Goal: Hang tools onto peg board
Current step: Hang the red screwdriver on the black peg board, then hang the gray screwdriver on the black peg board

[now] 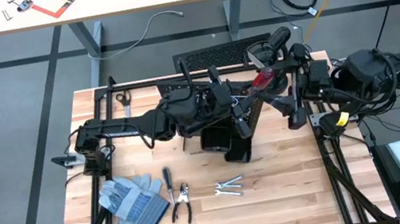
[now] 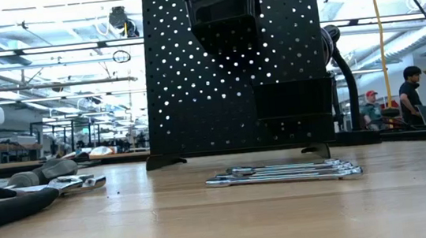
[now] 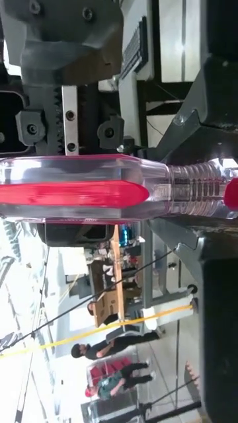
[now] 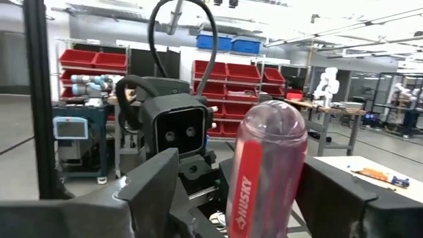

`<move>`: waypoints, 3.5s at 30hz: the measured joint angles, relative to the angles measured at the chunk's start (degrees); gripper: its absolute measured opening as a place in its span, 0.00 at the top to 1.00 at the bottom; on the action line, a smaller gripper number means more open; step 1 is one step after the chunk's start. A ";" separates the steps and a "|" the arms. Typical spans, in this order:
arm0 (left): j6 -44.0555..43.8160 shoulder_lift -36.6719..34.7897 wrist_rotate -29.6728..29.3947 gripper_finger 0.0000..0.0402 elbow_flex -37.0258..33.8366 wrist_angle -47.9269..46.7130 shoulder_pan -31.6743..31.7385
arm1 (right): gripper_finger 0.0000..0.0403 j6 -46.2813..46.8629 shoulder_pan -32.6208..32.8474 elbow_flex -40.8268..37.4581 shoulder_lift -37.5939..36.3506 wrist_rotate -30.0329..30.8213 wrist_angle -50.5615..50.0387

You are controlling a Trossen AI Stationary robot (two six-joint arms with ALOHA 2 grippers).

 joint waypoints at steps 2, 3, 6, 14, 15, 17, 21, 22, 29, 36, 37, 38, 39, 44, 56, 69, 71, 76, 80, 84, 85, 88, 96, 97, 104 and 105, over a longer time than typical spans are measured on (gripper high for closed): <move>-0.79 -0.01 0.45 0.74 0.00 -0.05 0.02 | 0.31 0.15 0.00 0.04 0.00 -0.24 -0.17; -0.82 0.01 0.49 0.74 0.00 -0.01 0.03 | 0.31 0.29 0.00 0.09 0.00 -0.20 -0.34; -0.95 0.01 0.53 0.74 0.00 -0.03 0.03 | 0.33 0.42 0.00 0.09 -0.04 -0.23 -0.66; -1.39 0.08 0.77 0.74 0.00 0.34 -0.01 | 0.40 0.13 0.00 0.09 0.04 1.07 0.73; -1.39 0.08 0.85 0.74 0.02 0.34 -0.03 | 0.42 0.15 0.00 0.09 0.05 1.06 1.02; -1.37 0.08 0.97 0.74 0.04 0.33 -0.08 | 0.47 0.11 0.00 0.07 0.16 1.14 1.74; -1.03 0.08 0.94 0.74 0.07 0.34 -0.41 | 0.59 0.34 -0.03 0.07 0.20 1.35 2.34; -0.97 0.08 0.94 0.74 0.07 0.32 -0.43 | 0.62 0.37 -0.16 0.07 0.23 1.39 2.43; -1.45 0.08 0.35 0.73 0.11 0.42 -0.76 | 0.72 0.27 -1.02 0.04 1.63 2.29 5.68; -1.80 0.21 0.43 0.66 0.09 -0.68 -0.81 | 0.70 0.31 -1.95 0.06 3.59 2.16 5.70; -1.77 0.30 0.46 0.66 0.06 -0.92 -0.85 | 0.70 0.43 -1.95 0.02 3.93 2.12 5.52; -1.72 0.37 0.45 0.66 0.02 -1.16 -0.92 | 0.70 0.57 -1.95 -0.02 4.24 2.09 5.27; -1.63 0.38 0.50 0.66 0.02 -1.21 -0.95 | 0.70 0.68 -1.95 -0.04 4.35 2.10 5.23; -1.43 0.38 0.73 0.65 0.02 -0.96 -1.12 | 0.71 1.09 -1.91 0.00 4.54 2.05 5.57; -1.39 0.34 0.70 0.65 0.02 -0.95 -1.23 | 0.65 2.03 -1.92 0.00 4.61 2.18 1.28; -1.37 0.30 -0.39 0.64 -0.02 -0.91 -1.88 | 0.48 2.22 -1.81 0.09 4.55 2.22 0.02; -1.36 0.27 -0.41 0.64 -0.02 -0.97 -1.92 | 0.46 2.10 -1.79 0.09 4.54 2.14 0.05; -1.21 -1.34 -1.17 0.64 -0.04 -3.93 -2.48 | 0.45 0.27 -1.10 0.09 3.76 1.39 0.10; -0.81 -2.69 -2.27 0.64 -0.02 -6.14 -2.99 | 0.45 -2.65 0.23 0.09 3.15 0.98 2.22; 0.54 -3.95 -3.04 0.64 -0.02 -7.75 -3.37 | 0.45 -4.10 0.97 0.09 1.96 0.91 2.57; 0.92 -4.22 -3.25 0.64 -0.02 -7.81 -3.44 | 0.45 -4.17 1.05 0.09 1.71 0.93 2.60; 2.16 -5.11 -3.54 0.64 -0.02 -8.44 -3.83 | 0.45 -4.67 1.65 0.09 0.99 0.96 2.42; 3.20 -6.02 -3.51 0.64 -0.02 -8.34 -4.08 | 0.45 -4.76 1.99 0.09 0.22 0.89 1.85; 3.20 -6.00 -3.68 0.64 -0.02 -8.34 -4.08 | 0.45 -4.78 1.99 0.08 0.22 0.89 1.69; 7.62 -7.25 -6.12 0.57 -0.02 -5.57 -4.44 | 0.45 -5.64 2.05 0.07 0.10 -0.57 -1.15; 8.03 -7.70 -6.12 0.55 -0.02 -5.35 -4.57 | 0.45 -5.64 2.05 0.06 0.01 -0.90 -1.69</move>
